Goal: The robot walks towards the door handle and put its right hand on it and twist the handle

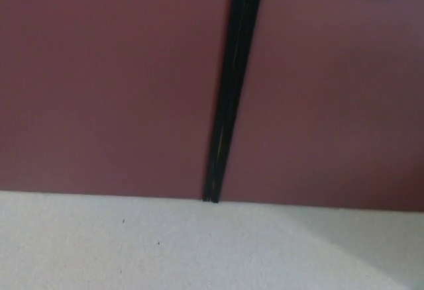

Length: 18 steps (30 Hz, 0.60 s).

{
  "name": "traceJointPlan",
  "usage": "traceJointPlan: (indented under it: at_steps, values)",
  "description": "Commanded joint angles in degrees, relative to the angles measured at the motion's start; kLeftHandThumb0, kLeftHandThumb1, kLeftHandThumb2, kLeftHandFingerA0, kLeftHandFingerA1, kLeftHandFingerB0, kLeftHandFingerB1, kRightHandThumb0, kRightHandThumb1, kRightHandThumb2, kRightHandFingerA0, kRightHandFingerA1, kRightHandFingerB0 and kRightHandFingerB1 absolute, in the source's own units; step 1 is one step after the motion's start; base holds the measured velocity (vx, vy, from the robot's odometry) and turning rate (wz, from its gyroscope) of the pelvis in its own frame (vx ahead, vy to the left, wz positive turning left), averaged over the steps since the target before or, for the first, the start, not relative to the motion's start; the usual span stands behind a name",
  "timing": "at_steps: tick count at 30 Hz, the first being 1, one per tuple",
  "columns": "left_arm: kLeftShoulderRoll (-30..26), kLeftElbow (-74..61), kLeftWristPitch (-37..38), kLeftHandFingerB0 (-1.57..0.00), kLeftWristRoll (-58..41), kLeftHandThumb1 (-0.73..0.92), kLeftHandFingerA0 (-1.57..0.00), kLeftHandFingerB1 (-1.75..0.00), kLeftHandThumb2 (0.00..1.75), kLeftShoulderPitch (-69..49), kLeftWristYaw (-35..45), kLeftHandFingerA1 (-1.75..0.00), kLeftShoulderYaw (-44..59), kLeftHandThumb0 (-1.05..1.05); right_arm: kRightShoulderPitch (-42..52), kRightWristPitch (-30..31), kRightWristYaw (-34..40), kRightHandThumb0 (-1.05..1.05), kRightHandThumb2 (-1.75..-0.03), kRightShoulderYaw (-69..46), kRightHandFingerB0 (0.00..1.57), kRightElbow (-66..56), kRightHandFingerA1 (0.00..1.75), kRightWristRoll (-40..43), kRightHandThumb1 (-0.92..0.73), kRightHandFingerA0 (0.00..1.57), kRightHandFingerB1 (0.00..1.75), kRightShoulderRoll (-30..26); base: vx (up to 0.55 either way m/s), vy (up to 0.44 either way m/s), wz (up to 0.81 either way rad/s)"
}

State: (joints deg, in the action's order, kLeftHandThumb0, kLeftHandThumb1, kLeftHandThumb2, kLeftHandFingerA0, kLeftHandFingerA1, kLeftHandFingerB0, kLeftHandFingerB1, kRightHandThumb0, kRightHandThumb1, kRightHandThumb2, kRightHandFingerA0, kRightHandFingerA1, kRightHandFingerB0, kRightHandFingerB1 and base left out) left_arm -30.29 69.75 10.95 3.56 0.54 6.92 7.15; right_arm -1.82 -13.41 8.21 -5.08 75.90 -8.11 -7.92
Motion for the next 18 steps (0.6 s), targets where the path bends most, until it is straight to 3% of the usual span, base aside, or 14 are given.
traceJointPlan:
  at_steps: [1, 11, 18]
  values:
    - [0.2, 0.5, 0.3, -0.31, 0.3, 0.73, -0.44, -0.36, 0.6, -0.3, 0.6, -0.42, -0.5, -0.07, 0.7, -0.3, -0.7, -0.24, -0.59, -0.2, 0.52, 0.0, 0.44, 0.5, -0.66, 0.65, 0.39, -0.2, 0.09, -0.059, 0.02]
    - [0.1, -0.3, 0.8, -0.32, 0.6, 0.72, -0.43, -0.37, 0.6, -1.0, 0.7, -0.43, -1.4, -0.08, 0.8, 0.3, -0.1, -0.25, -0.59, 0.8, 0.5, 0.0, 0.45, -0.2, -0.65, 0.7, 0.38, 0.1, 0.09, -0.143, -0.05]
    - [-0.1, -0.5, 0.9, -0.32, 0.8, 0.72, -0.45, -0.37, 0.6, -0.7, 0.8, -0.43, -1.9, -0.08, 0.5, 0.4, -0.7, -0.24, -0.6, 0.6, 0.5, 0.2, 0.44, 0.3, -0.66, 0.67, 0.38, 0.0, 0.01, 0.014, 0.01]
